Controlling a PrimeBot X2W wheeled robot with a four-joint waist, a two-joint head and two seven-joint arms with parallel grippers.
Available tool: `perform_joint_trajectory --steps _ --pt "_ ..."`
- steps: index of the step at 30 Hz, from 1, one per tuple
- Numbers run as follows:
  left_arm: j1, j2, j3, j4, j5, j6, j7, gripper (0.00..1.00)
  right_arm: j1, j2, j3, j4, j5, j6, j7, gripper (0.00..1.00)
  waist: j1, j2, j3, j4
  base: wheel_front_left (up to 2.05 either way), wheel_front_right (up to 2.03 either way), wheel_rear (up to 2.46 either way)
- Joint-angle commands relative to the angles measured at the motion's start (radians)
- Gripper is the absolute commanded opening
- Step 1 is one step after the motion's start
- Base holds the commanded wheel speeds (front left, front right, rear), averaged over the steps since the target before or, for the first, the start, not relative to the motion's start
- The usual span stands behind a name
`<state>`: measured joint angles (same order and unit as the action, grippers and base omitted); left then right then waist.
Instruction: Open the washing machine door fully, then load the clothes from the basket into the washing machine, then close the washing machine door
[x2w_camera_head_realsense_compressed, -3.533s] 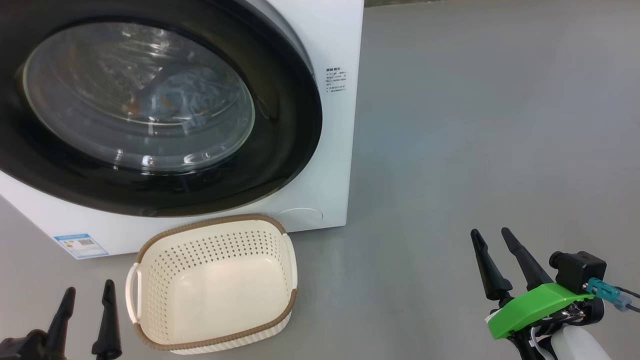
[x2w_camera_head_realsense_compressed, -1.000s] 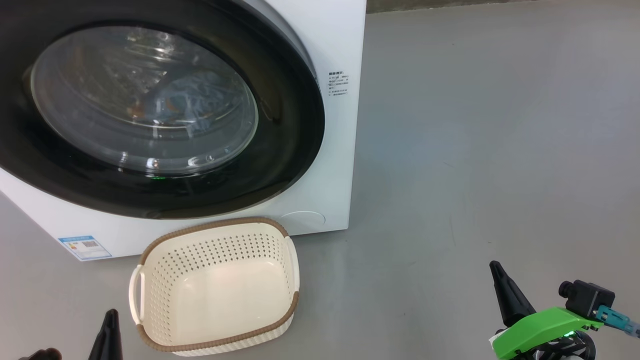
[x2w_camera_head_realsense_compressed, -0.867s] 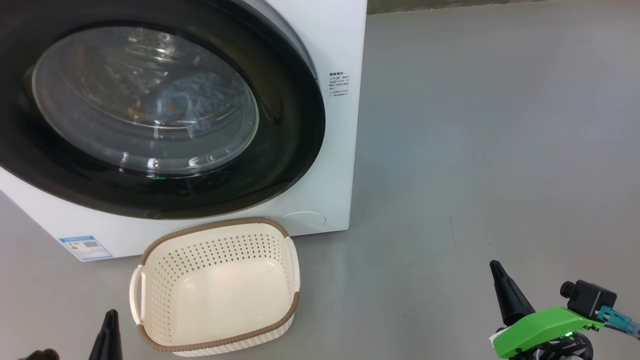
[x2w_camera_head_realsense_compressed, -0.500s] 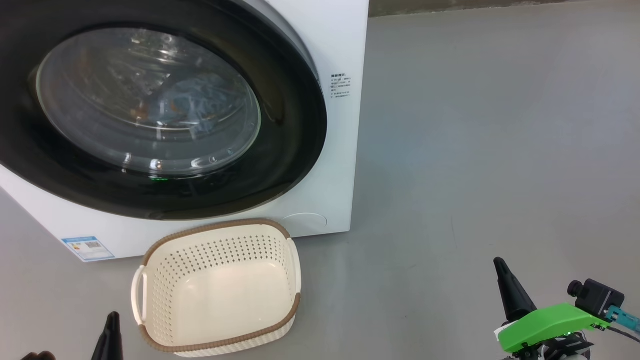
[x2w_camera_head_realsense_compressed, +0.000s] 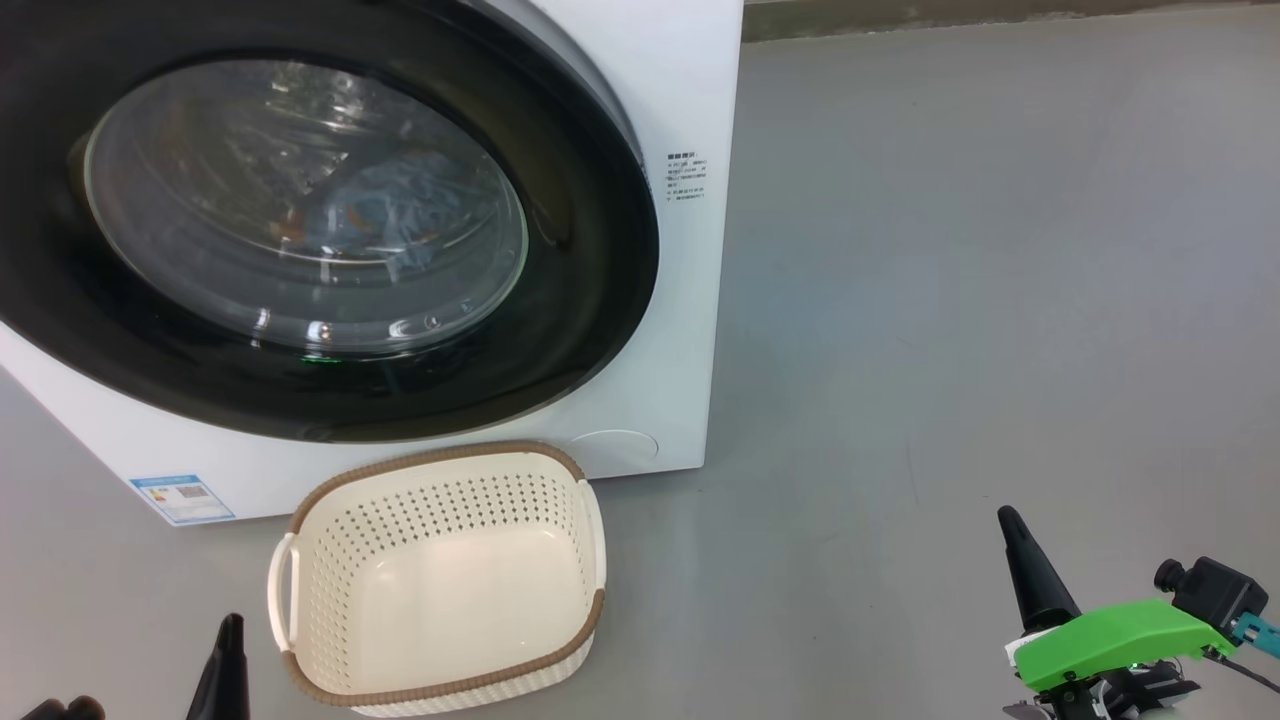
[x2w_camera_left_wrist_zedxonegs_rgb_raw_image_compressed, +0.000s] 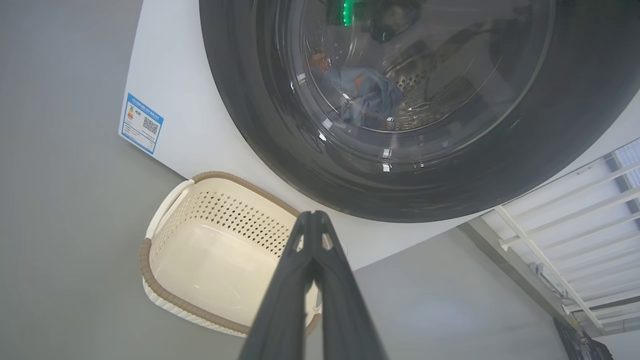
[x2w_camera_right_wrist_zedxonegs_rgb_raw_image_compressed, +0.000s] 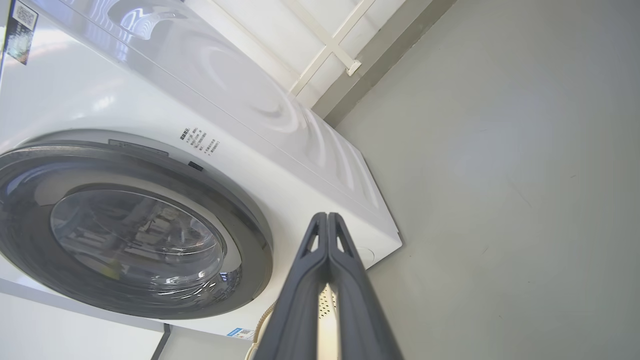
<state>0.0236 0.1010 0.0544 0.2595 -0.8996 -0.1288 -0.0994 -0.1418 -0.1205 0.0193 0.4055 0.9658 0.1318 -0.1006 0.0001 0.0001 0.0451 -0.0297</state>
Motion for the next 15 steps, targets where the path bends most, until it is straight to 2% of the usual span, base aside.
perform_joint_trajectory --steps 1,15 --pt "-0.046 0.008 0.024 -0.019 -0.028 -0.001 0.007 0.0 -0.004 0.0 0.0 -0.033 0.031 0.0 0.007 0.0 -0.0001 -0.0001 -0.001 0.001 0.0 0.0 0.0" --pt "-0.063 -0.004 0.031 -0.018 -0.164 -0.001 0.048 0.0 0.003 0.013 -0.026 -0.058 0.153 -0.001 0.048 0.0 -0.0001 -0.0001 -0.009 0.007 0.0 0.0 0.0"
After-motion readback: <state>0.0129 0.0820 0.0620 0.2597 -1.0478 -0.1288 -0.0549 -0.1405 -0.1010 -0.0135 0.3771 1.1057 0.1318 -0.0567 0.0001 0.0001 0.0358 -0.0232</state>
